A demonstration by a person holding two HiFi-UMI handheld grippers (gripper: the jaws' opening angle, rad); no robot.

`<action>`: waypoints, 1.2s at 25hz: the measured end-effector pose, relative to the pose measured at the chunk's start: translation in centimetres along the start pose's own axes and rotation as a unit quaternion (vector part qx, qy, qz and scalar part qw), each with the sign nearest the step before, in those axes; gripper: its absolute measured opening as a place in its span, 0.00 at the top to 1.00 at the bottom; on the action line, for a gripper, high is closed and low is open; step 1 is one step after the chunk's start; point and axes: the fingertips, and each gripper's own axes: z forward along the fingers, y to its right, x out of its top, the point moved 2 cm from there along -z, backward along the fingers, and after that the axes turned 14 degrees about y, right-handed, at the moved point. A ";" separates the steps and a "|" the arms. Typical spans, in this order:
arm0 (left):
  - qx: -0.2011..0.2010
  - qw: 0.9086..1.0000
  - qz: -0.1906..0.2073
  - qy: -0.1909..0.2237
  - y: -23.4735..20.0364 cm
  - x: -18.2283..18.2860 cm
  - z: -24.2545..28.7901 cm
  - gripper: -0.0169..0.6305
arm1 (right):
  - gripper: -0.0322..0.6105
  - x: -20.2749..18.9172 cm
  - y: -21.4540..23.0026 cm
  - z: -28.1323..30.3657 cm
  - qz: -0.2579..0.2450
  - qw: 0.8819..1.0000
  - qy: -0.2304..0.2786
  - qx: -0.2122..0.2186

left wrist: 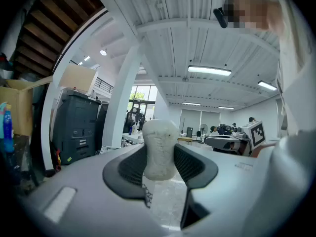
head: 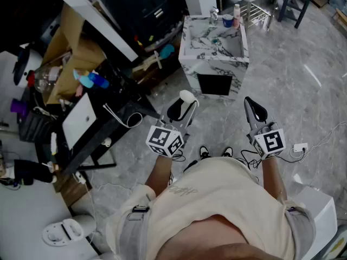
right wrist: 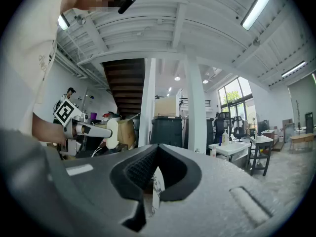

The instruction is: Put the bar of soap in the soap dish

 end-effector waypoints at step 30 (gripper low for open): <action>-0.025 0.999 -0.028 0.020 -4.1 -0.2 -1.8 0.67 | 0.95 -0.1 -3.2 3.2 -0.030 0.999 -0.007 -0.018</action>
